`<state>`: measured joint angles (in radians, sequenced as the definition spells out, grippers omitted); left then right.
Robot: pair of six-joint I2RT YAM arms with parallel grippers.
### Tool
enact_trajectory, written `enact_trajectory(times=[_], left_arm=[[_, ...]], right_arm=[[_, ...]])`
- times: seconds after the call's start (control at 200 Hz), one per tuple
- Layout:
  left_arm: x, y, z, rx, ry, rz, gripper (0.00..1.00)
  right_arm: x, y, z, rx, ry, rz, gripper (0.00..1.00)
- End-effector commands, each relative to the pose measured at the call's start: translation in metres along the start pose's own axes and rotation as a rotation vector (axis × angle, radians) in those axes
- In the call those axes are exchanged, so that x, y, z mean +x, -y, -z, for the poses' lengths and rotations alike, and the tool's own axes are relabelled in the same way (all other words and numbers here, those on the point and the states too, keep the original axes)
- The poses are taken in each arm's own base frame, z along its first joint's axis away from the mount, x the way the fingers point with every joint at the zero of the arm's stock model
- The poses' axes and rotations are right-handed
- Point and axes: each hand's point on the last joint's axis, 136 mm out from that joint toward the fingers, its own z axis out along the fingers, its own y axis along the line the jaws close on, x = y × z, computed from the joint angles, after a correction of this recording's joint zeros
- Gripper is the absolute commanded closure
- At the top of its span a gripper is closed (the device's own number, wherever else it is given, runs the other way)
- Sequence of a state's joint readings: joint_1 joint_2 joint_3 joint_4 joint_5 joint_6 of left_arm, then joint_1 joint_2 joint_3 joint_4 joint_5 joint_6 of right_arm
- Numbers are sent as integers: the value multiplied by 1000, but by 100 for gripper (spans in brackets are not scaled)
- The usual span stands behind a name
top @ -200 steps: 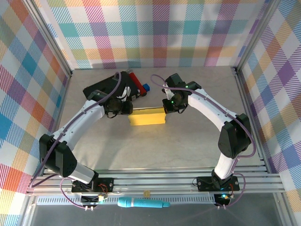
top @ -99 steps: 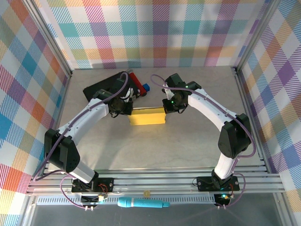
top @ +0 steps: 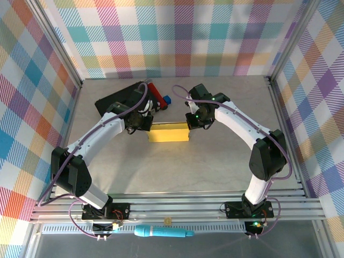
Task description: Fold the paper box
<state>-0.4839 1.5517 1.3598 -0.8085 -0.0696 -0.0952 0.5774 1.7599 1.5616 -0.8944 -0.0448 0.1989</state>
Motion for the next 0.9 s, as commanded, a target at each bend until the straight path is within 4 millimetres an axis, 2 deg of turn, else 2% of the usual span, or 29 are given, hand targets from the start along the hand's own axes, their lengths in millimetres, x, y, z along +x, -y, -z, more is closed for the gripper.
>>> enact_trajectory(times=[0.0, 0.16, 0.7, 0.8, 0.895], left_arm=[[-1, 6, -2, 6, 7, -24, 95], [3, 6, -5, -6, 10, -8, 100], [12, 5, -14, -36, 63, 128, 100], [12, 3, -13, -49, 74, 131, 100], [12, 3, -13, -48, 78, 126, 100]], right_arm=[[2, -3, -4, -1, -31, -3, 100], [2, -3, -4, -3, -30, -5, 100], [2, -5, 0, -12, -30, -23, 100], [-3, -8, 13, -24, -5, -59, 82], [-8, -15, 31, -75, 34, -121, 71]])
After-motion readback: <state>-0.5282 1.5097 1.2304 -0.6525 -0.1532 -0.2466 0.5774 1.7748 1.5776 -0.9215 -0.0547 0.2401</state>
